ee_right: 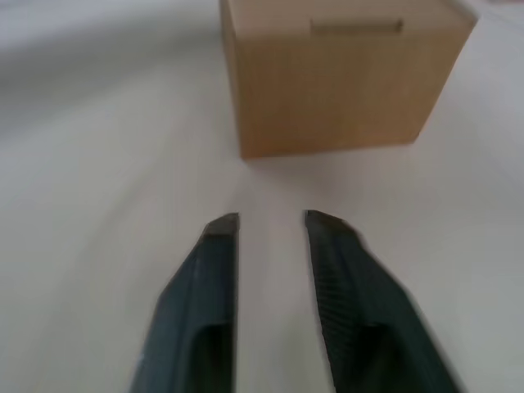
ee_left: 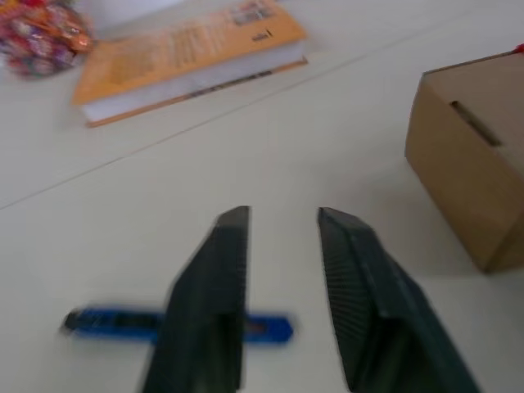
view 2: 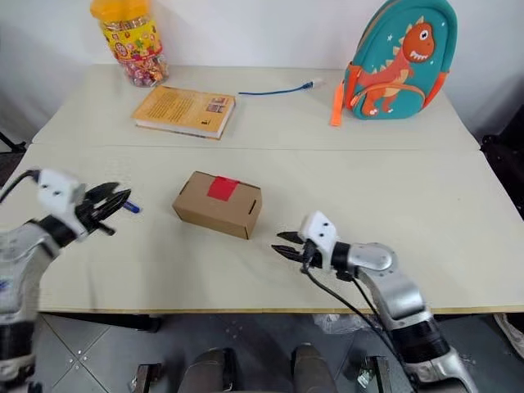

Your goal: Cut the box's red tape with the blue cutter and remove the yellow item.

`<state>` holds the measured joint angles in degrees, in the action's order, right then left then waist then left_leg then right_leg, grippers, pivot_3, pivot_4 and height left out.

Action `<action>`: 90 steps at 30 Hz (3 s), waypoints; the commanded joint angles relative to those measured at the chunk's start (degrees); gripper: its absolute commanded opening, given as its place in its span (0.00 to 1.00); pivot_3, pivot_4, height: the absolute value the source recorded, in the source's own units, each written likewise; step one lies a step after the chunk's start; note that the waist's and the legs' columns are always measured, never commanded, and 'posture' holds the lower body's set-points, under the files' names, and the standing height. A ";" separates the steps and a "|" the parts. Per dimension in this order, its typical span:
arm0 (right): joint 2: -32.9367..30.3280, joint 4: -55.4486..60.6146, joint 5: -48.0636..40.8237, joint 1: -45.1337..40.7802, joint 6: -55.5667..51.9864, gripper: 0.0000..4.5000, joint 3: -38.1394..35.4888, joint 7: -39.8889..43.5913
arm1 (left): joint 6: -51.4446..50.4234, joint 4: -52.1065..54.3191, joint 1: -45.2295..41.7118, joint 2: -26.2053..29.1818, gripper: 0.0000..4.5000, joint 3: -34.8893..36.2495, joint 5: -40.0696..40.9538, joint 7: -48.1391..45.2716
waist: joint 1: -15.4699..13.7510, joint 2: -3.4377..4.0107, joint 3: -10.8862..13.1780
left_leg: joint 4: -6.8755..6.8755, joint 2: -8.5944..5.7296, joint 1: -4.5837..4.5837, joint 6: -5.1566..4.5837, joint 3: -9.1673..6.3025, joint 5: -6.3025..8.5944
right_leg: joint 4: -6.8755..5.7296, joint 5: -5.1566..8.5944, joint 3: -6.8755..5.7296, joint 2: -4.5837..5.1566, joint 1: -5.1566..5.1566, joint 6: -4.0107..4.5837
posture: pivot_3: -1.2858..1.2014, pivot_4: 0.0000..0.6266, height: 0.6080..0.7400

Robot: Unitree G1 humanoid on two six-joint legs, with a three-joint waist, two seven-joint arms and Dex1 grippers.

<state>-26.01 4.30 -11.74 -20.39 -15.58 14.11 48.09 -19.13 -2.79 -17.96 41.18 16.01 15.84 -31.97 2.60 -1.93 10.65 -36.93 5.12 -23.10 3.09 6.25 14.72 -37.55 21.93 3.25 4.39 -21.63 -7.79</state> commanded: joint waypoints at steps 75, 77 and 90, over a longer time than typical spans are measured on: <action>-5.53 -30.17 -0.61 -18.90 2.82 0.00 -12.65 4.34 | -21.48 19.38 7.25 3.53 0.01 -11.85 18.17 -22.90 | 0.44 0.22 0.32 | -0.31 0.60 0.11 0.21 0.29 0.14 | -0.09 -0.05 0.25 -0.57 -0.04 0.08 | 0.52 0.24 1.00; -2.77 -39.51 2.69 -22.84 9.72 0.00 -11.30 2.52 | -20.08 19.70 6.17 0.33 0.01 -14.36 16.29 -20.53 | 0.39 0.22 0.32 | -0.33 0.59 0.12 0.20 0.27 0.13 | -0.09 -0.06 0.24 -0.58 0.01 0.09 | 0.52 0.24 1.00; -0.30 -48.72 -1.60 -27.34 10.81 0.00 -11.48 26.52 | -8.29 8.77 -3.01 -16.83 0.01 -20.14 2.10 -4.59 | 1.05 0.28 0.35 | -0.35 0.73 0.10 0.22 0.30 0.13 | -0.15 -0.08 0.27 -0.70 -0.02 0.06 | 0.52 0.24 1.00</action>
<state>-24.81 -48.97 -11.12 -48.69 -2.54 3.50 70.35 -28.38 5.53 -20.42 24.87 -4.00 18.21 -36.71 3.65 -1.65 11.00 -37.28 5.84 -23.00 3.31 6.55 14.85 -37.70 21.85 3.52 3.70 -21.65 -7.74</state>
